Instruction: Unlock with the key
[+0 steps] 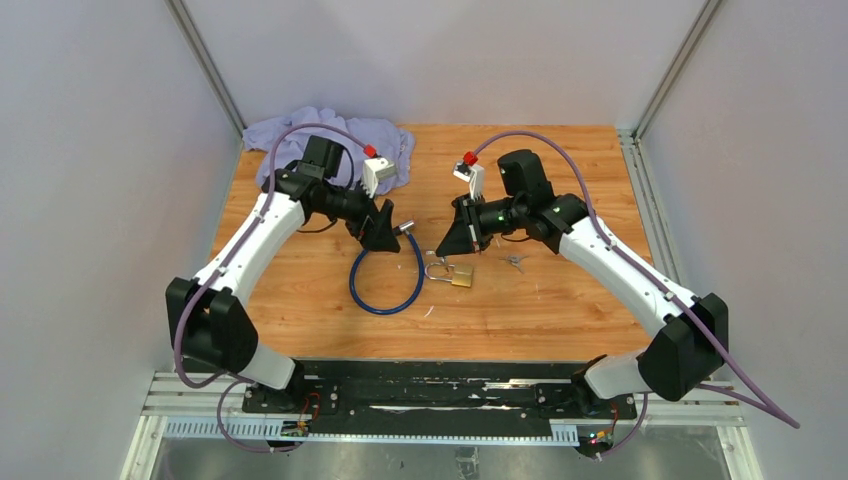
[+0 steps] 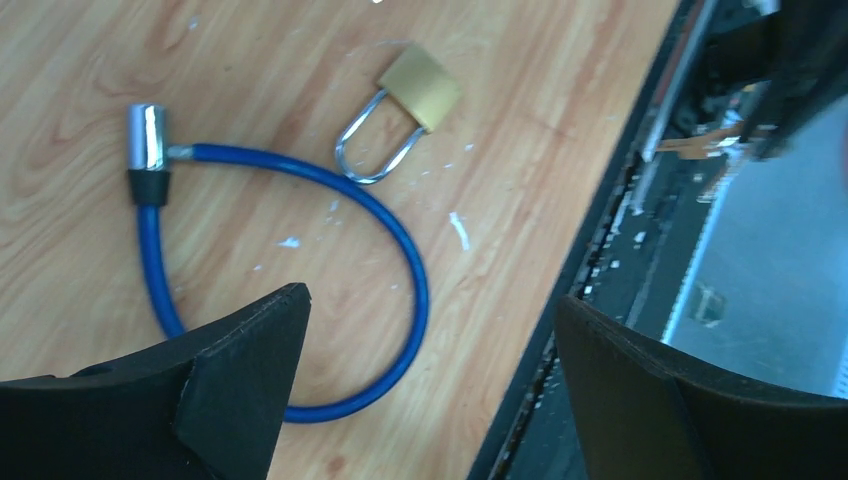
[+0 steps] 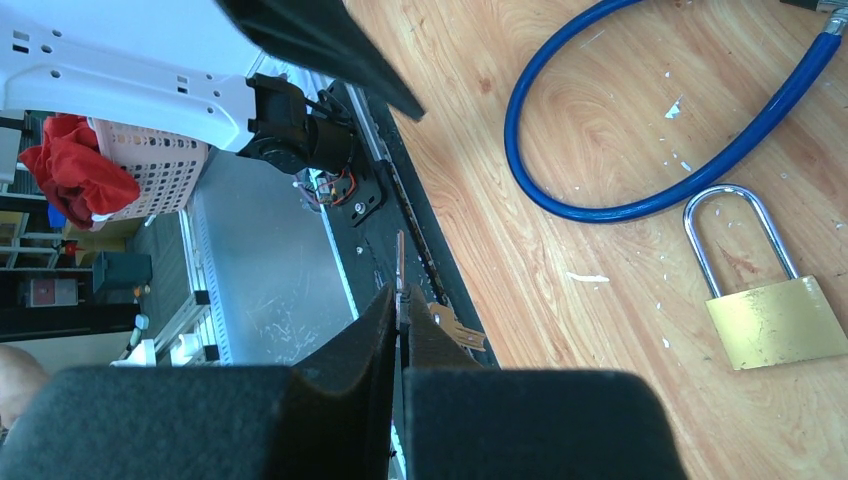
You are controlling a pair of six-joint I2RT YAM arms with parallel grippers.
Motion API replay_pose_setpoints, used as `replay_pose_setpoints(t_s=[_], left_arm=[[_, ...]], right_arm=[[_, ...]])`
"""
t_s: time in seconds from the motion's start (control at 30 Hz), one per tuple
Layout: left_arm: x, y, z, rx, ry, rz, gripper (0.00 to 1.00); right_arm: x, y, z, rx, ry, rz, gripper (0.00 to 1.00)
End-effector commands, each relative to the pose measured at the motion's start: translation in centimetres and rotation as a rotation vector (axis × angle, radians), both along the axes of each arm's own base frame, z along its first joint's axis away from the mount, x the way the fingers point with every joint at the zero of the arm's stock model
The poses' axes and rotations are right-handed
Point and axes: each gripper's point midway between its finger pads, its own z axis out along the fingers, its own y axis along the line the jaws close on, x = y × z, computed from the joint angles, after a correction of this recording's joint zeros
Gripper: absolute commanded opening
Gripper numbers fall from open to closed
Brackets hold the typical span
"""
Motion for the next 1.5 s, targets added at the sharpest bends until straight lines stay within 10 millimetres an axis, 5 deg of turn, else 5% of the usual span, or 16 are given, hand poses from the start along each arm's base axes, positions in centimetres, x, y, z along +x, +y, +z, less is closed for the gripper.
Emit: replay_pose_setpoints(t_s=[0.0,0.2,0.43,0.53,0.8,1.03,1.3,1.47], left_arm=[[-1.8,-1.3,4.5,-0.133,-0.007,-0.049,0.97],[1.7,2.5,1.7,0.104,-0.051,0.101,0.98],[0.5,2.5,2.8,-0.009,0.052,0.104,0.98],[1.4,3.2,2.6,0.037,0.018,0.128,0.98],[7.0,8.2,-3.2,0.334,0.027,0.262,0.98],[11.2,7.7,-7.5,0.342,0.091,0.291,0.98],[11.7,5.0,-11.8,0.393,0.062,0.179,0.98],[12.8,4.1,-13.1,0.444,0.009,0.171,0.89]], right_arm=[[0.0,0.3,0.9,0.020,-0.028,0.016,0.00],[0.3,0.2,1.3,0.019,-0.043,-0.001,0.01],[0.1,0.1,0.8,0.012,-0.032,0.002,0.01],[0.2,0.2,1.0,0.012,-0.035,0.002,0.01],[0.0,-0.2,0.9,0.005,-0.044,-0.009,0.01],[0.0,-0.5,1.2,-0.004,-0.063,-0.018,0.01],[-0.1,-0.7,1.2,-0.013,-0.068,-0.023,0.01],[-0.2,-1.1,1.0,-0.027,-0.075,-0.029,0.01]])
